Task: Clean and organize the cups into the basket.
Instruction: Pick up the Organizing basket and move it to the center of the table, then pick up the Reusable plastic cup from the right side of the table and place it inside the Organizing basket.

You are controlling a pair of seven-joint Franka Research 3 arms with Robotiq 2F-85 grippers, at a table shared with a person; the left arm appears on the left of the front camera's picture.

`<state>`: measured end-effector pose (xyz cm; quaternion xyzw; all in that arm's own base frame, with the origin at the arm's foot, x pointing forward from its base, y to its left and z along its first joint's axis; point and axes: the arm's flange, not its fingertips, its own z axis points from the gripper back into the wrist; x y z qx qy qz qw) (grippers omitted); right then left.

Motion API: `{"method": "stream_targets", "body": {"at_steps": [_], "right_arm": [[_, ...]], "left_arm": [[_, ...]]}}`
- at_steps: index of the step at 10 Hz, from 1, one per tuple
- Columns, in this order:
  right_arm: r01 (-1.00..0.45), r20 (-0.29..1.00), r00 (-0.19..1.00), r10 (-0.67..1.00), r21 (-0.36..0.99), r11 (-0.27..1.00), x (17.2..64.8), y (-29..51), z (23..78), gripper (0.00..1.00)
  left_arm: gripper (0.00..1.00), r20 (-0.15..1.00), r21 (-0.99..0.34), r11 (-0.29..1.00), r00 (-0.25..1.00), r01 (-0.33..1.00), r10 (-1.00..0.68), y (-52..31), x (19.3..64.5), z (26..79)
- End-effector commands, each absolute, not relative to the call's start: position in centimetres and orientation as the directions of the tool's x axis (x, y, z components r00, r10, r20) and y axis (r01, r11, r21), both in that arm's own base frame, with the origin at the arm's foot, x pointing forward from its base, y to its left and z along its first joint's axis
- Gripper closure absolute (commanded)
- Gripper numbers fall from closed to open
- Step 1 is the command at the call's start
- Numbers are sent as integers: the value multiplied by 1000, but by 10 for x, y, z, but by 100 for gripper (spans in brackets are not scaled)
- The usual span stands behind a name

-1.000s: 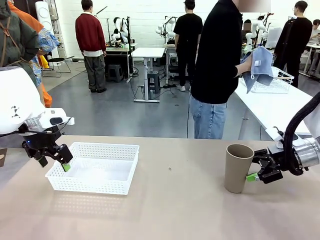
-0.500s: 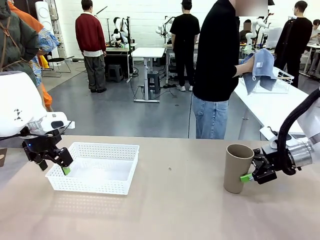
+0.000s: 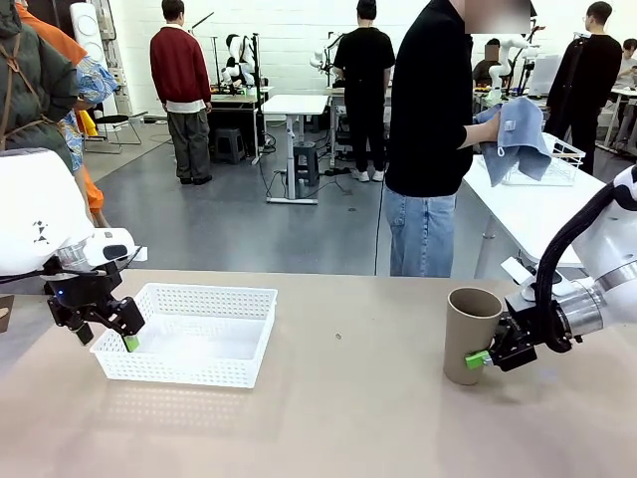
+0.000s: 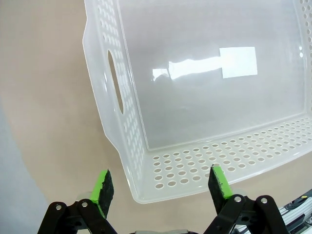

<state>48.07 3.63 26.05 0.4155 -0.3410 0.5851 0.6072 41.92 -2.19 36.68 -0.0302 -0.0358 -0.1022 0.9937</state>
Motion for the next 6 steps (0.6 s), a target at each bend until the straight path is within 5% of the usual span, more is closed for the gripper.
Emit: {"method": "stream_targets", "body": {"at_steps": [1, 6], "right_arm": [[-994, 911, 92, 401, 108, -17, 487, 42, 259, 0], [-996, 917, 72, 393, 89, -26, 484, 41, 257, 0]], "left_arm": [[0, 77, -18, 982, 979, 189, -187, -19, 427, 362], [0, 100, 37, 995, 990, 97, -100, -14, 442, 351]]}}
